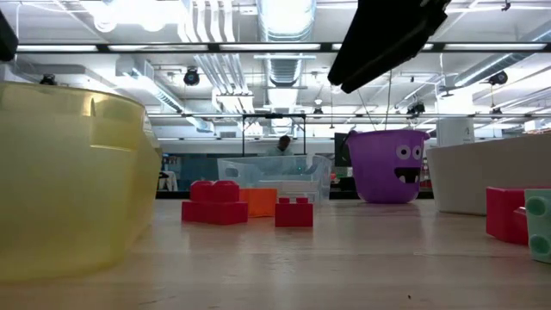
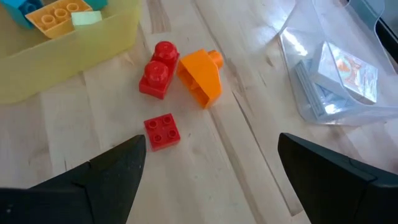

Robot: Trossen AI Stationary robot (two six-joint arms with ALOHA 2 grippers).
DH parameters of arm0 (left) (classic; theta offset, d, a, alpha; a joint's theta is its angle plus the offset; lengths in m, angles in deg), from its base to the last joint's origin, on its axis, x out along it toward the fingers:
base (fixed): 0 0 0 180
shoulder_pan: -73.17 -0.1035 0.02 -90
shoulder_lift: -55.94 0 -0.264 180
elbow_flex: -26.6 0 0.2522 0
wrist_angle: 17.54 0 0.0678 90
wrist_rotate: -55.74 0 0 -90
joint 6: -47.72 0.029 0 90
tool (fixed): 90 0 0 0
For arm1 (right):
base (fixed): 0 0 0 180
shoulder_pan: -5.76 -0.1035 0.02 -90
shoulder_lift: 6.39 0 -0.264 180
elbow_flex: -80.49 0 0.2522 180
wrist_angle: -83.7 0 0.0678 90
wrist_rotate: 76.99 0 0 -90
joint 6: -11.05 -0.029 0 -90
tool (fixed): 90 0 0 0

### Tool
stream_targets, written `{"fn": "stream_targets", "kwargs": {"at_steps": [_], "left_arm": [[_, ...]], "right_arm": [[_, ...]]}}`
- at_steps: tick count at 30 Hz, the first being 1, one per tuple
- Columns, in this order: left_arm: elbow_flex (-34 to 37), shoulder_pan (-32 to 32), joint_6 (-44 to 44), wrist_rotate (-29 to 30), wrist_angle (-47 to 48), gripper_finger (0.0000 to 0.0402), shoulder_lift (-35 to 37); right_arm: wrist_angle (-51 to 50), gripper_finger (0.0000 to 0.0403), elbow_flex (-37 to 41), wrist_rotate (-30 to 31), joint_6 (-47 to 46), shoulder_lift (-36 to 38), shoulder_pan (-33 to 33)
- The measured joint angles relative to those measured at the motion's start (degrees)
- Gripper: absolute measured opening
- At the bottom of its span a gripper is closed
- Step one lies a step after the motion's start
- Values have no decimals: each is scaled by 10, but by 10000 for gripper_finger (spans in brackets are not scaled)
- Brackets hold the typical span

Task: Pick & Place Toys
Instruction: Put the orange game piece into the yellow bin

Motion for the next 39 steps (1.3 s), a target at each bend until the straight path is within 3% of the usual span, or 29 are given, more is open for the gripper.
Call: {"fn": "stream_targets", "kwargs": {"at_steps": [12,26,39], "left_arm": [[37,3,28,-16,-18,135,-32],[108,5,48,-18,-137,135,-29],[125,5,43,-18,-142,135,-26]], "right_arm": [[9,360,0,0,12,0,0],[13,360,0,0,12,0,0],[16,360,0,0,12,0,0]]}}
